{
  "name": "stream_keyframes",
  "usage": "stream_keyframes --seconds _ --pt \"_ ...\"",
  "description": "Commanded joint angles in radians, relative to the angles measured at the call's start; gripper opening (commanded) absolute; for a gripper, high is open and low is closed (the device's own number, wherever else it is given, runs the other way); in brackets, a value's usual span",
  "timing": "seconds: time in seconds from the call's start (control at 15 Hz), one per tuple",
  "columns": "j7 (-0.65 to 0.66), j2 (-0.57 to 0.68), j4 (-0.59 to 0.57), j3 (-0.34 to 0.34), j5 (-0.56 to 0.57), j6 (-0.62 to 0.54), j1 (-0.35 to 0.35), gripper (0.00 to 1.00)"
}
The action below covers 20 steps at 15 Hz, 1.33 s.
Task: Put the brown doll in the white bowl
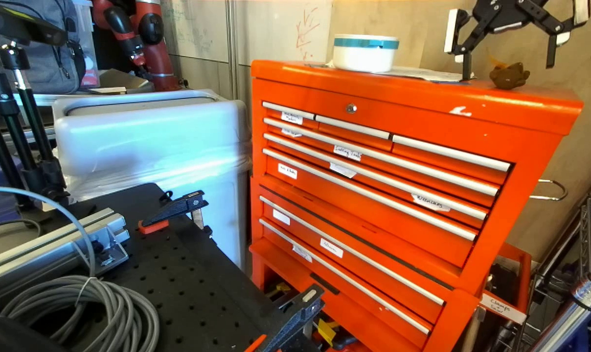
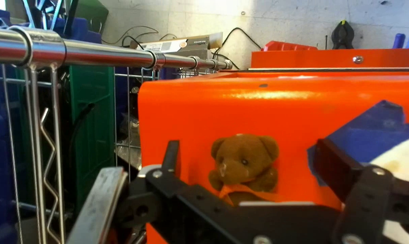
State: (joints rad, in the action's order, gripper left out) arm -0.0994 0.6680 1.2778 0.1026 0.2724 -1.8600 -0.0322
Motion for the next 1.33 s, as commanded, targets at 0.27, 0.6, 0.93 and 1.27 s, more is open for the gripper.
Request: stream_keyframes --seconds 0.27,0.6,0.93,1.27 --pt "0.05 0.088 -0.102 0.011 -0.001 0.052 -0.012 0.5" --pt "0.021 0.084 -0.134 0.005 0.0 0.069 -0.015 0.12" --pt "-0.028 0.076 -0.184 -0.008 0.024 -0.015 0.012 0.02" --pt "-0.047 0.089 -0.304 -0.064 -0.042 0.003 0.047 0.04"
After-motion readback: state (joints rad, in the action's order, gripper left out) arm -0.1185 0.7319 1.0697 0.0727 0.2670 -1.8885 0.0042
